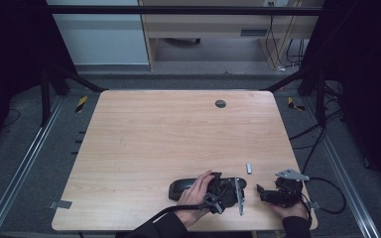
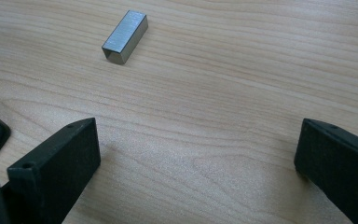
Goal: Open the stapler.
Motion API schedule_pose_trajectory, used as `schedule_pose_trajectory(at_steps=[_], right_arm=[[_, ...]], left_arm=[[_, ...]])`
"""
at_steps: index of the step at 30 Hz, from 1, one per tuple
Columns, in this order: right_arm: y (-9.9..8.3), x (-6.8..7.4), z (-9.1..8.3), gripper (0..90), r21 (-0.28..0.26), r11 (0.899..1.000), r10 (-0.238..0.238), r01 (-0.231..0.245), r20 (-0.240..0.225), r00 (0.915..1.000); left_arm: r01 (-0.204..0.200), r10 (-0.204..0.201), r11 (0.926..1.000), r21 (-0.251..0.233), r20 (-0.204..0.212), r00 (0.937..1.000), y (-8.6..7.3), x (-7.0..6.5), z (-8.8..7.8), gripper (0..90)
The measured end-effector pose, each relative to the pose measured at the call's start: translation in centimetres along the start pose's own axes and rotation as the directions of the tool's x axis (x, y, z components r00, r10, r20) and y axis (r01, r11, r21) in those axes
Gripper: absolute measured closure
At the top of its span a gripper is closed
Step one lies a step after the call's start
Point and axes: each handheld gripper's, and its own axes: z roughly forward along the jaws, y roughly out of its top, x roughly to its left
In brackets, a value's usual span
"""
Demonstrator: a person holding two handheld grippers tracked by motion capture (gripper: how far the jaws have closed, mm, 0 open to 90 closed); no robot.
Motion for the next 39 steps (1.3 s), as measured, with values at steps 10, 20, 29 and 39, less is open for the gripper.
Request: schedule_pose_trajectory(at_steps=[10,20,29,39], right_arm=[[0.0,0.1,-0.1,0.5,0.004,1.0,0.012,-0.012,-0.005,0.9999],[0.0,0.1,0.0,0.5,0.004,1.0,0.012,-0.012,-0.002,0.9999],[0.0,0.1,-0.1,2.3,-0.001,1.0,0.022,-0.022,0.005,0.9998],[0.4,0.1,-0.6,22.3,0.005,1.0,0.021,-0.021,-0.004,0.9998]], left_arm=[[-0.019,0.019,0.9998,0.009,-0.042,0.9989,-0.1,-0.4,0.2,50.2],[-0.059,0.059,0.9982,-0.001,-0.081,0.9949,0.3,-1.0,0.2,50.3],[-0.07,0.07,0.9975,0.005,-0.098,0.9927,0.6,-1.3,0.2,52.1],[-0.072,0.072,0.9974,0.007,-0.102,0.9922,0.6,-1.3,0.2,52.7]])
